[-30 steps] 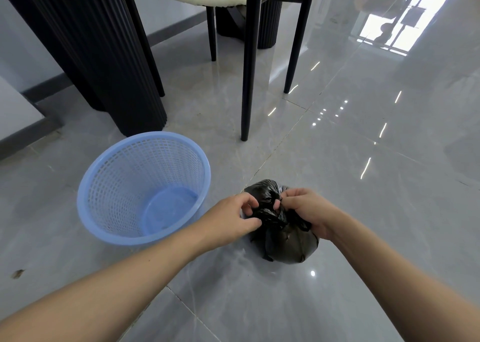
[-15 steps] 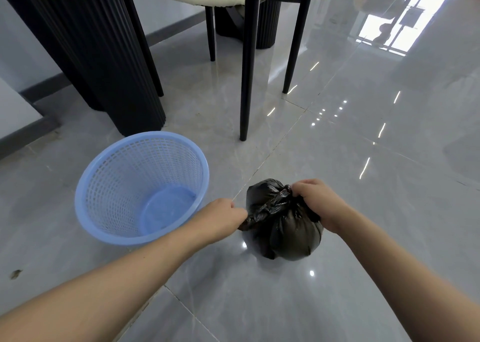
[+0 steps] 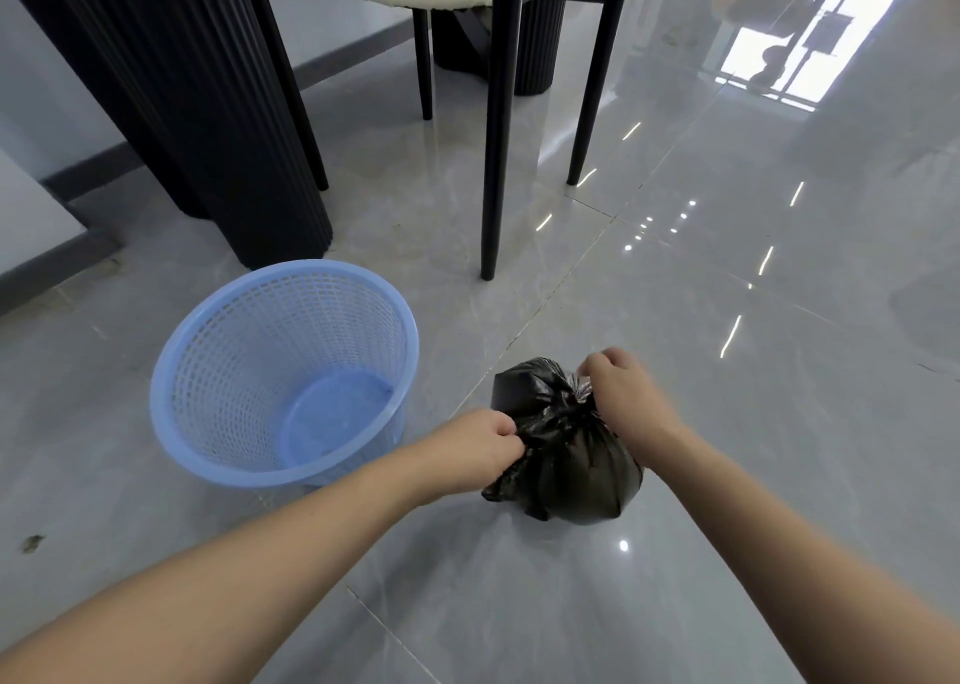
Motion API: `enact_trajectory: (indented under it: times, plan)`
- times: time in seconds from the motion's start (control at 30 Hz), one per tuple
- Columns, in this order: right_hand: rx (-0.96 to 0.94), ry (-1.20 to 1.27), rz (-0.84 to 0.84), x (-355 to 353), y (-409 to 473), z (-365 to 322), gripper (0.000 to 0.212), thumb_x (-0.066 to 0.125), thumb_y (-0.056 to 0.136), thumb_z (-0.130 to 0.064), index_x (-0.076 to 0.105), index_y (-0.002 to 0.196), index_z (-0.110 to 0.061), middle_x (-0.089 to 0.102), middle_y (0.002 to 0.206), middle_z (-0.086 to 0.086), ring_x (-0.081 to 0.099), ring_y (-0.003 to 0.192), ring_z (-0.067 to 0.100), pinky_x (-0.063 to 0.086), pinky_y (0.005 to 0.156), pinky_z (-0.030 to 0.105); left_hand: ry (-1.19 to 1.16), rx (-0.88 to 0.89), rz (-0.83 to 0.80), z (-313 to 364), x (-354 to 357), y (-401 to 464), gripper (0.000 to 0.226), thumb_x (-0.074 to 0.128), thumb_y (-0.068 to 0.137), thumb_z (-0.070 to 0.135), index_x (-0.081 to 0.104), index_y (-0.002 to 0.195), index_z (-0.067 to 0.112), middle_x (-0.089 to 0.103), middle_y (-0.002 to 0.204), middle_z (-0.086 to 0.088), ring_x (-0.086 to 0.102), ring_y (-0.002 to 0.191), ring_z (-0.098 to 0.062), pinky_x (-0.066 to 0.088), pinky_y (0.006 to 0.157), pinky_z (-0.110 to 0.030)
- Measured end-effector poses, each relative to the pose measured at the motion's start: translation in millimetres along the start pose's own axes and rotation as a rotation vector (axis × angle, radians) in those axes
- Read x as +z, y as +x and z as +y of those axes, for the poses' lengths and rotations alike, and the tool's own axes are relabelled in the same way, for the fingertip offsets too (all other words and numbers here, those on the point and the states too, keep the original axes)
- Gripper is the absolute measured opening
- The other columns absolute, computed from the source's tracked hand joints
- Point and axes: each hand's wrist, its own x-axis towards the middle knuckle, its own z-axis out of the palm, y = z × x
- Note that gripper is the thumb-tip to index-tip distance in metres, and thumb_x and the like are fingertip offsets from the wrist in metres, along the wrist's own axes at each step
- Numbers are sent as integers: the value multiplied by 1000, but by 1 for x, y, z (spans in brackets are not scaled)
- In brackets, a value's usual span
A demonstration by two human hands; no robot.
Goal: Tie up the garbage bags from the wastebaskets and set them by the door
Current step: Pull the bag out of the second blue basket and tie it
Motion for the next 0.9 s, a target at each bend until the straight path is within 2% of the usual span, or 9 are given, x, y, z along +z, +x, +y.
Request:
enact_trajectory:
  times: [0.1, 0.17, 0.3, 0.4, 0.5, 0.57, 0.67, 0.77, 0.9]
  plan:
    - [-93, -195, 181, -9, 6, 14, 23, 42, 96, -28, 56, 97, -10, 58, 89, 5, 53, 88, 26, 33, 71, 32, 313, 3, 115, -4, -13, -2, 25, 44, 85, 25, 44, 62, 15, 56, 60, -2, 53, 62, -24, 37, 55, -28]
    - [-99, -262, 197, -11, 10, 31, 27, 44, 98, -32, 57, 97, -8, 57, 89, 7, 55, 91, 29, 32, 70, 32, 358, 9, 226, -3, -20, -5, 25, 43, 81, 27, 48, 60, 14, 67, 64, -4, 59, 64, -26, 43, 57, -28]
    - [-181, -350, 208, -13, 12, 41, 33, 45, 99, -34, 61, 96, -5, 61, 89, 11, 56, 91, 31, 31, 68, 32, 388, 45, 326, 5, -20, -12, 23, 41, 76, 31, 44, 58, 16, 70, 64, -5, 55, 59, -25, 49, 59, -32]
    - [-251, -385, 215, -16, 14, 33, 31, 46, 99, -34, 60, 98, -7, 61, 90, 11, 55, 89, 30, 34, 69, 33, 491, 6, 302, 4, -18, -11, 26, 39, 79, 31, 45, 60, 14, 69, 71, -7, 56, 65, -27, 41, 55, -29]
    - [-263, -467, 171, -14, 16, 34, 32, 44, 99, -37, 60, 97, -9, 60, 94, 10, 55, 91, 30, 34, 69, 33, 560, -38, 250, 2, -23, -7, 25, 39, 81, 28, 46, 62, 14, 69, 76, -8, 59, 73, -29, 35, 53, -27]
    - [-261, -552, 107, -13, 17, 39, 37, 41, 99, -42, 61, 93, -12, 60, 94, 8, 57, 91, 29, 35, 70, 32, 549, -22, 205, 2, -27, -8, 24, 39, 82, 26, 47, 63, 14, 65, 64, -2, 56, 67, -25, 35, 52, -26]
    - [-249, -526, -97, -18, 17, 41, 24, 45, 96, -35, 63, 99, -19, 56, 100, 2, 56, 96, 21, 36, 76, 29, 511, 59, 226, -1, -28, -9, 15, 40, 83, 25, 40, 71, 16, 56, 63, 2, 47, 62, -21, 31, 50, -29]
    - [-252, -357, -304, -21, 11, 37, 29, 51, 81, -21, 62, 108, -22, 53, 112, 2, 51, 105, 18, 37, 89, 27, 426, 145, 285, 2, -21, -6, 12, 45, 82, 25, 39, 91, 19, 52, 92, -1, 49, 81, -24, 39, 64, -35]
    - [-335, -520, -331, -15, 11, 40, 40, 59, 80, -21, 58, 120, -24, 48, 112, -2, 52, 104, 16, 39, 95, 24, 505, 238, 271, 13, -7, 5, 62, 51, 78, 24, 31, 137, 24, 41, 132, -3, 39, 120, -29, 38, 101, -44]
